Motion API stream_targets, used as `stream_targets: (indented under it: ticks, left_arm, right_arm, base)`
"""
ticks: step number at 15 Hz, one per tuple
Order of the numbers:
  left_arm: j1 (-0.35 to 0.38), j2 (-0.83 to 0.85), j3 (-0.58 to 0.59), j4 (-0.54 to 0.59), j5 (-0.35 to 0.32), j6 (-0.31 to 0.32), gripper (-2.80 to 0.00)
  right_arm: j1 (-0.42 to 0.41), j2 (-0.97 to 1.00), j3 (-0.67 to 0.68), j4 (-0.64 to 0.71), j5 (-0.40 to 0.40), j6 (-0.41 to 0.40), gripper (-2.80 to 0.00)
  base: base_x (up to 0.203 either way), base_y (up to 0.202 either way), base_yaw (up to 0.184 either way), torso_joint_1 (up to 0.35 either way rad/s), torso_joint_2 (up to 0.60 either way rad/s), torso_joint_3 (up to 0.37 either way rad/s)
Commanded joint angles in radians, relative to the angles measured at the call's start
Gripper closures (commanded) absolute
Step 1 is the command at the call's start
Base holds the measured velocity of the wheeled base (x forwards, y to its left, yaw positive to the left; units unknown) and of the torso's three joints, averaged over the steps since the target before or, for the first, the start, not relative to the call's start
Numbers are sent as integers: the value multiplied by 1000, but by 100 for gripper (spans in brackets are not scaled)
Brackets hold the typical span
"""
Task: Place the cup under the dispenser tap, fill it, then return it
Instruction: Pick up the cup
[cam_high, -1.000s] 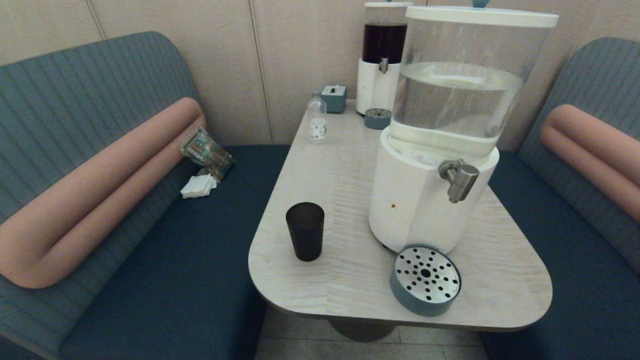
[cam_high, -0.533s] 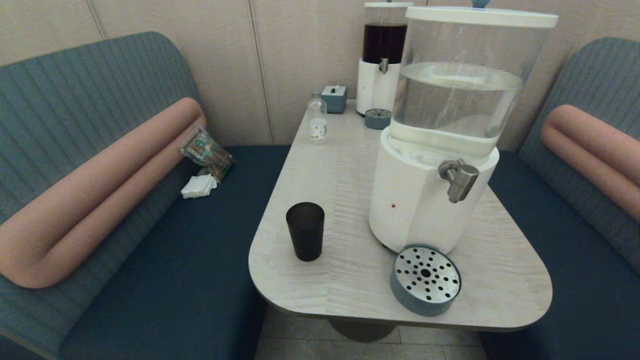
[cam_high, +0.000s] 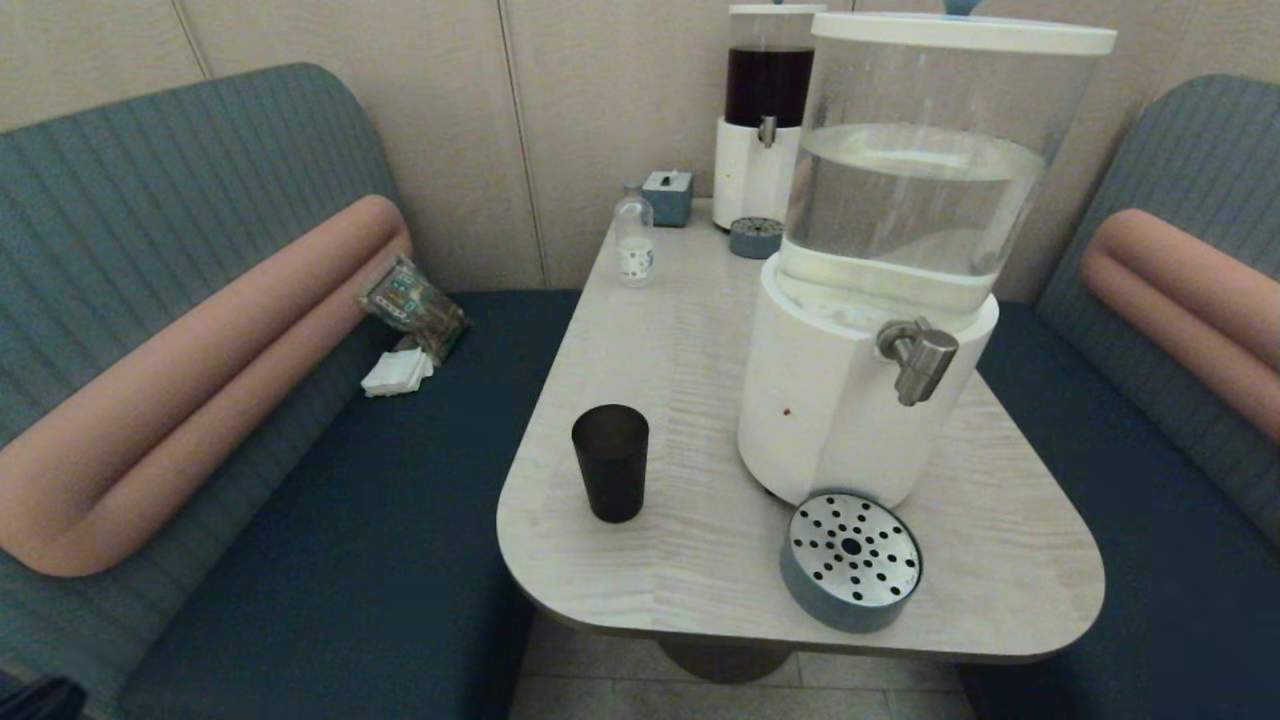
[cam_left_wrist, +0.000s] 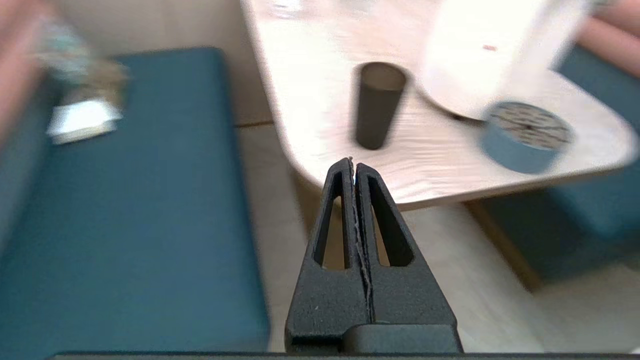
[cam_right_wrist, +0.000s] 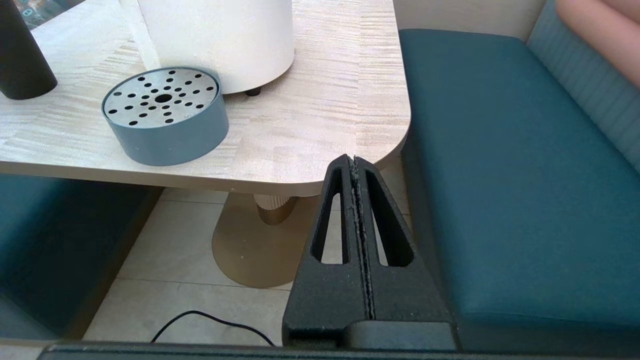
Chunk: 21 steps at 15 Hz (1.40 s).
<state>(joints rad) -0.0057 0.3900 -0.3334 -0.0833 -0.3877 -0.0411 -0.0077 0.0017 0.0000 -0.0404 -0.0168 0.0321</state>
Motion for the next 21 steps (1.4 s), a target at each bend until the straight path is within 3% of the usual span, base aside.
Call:
stream_targets:
  ticks: [1,3,5,6,9,13,16,19,21]
  left_arm:
    - [-2,172,-5,-79,-41,2,0]
    - [-3,296,8,-265,-80,1,0]
    - [-3,369,20,-365,-100,2,0]
    - [-3,390,26,-376,-104,7,-280]
    - [-3,425,66,-419,-183,25,-280]
    - [-3,552,109,-556,-361,154,-280]
    - [-3,716,129,-670,-408,220,-280]
    - [-3,948,146,-882,-441,243,-280]
    - [-3,1134,161,-1090,-467,239,-280]
  right_arm:
    - [0,0,14,-1,-1,0,0]
    - [0,0,15,-1,0,0,0]
    - [0,0,15,-1,0,0,0]
    - [0,0,14,-1,0,0,0]
    - [0,0,14,-1,-2,0,0]
    - [0,0,14,-1,0,0,0]
    - [0,0,14,-1,0,0,0]
    - [0,0,15,-1,0,0,0]
    - [0,0,14,-1,0,0,0]
  base:
    - [0,0,0,0,0,0]
    - [0,0,0,0,0,0]
    - [0,0,0,0,0,0]
    - [0,0,0,0,0,0]
    - [0,0,0,0,0,0]
    - [0,0,0,0,0,0]
    - [0,0,0,0,0,0]
    - [0,0,0,0,0,0]
    - [0,0,0,0,0,0]
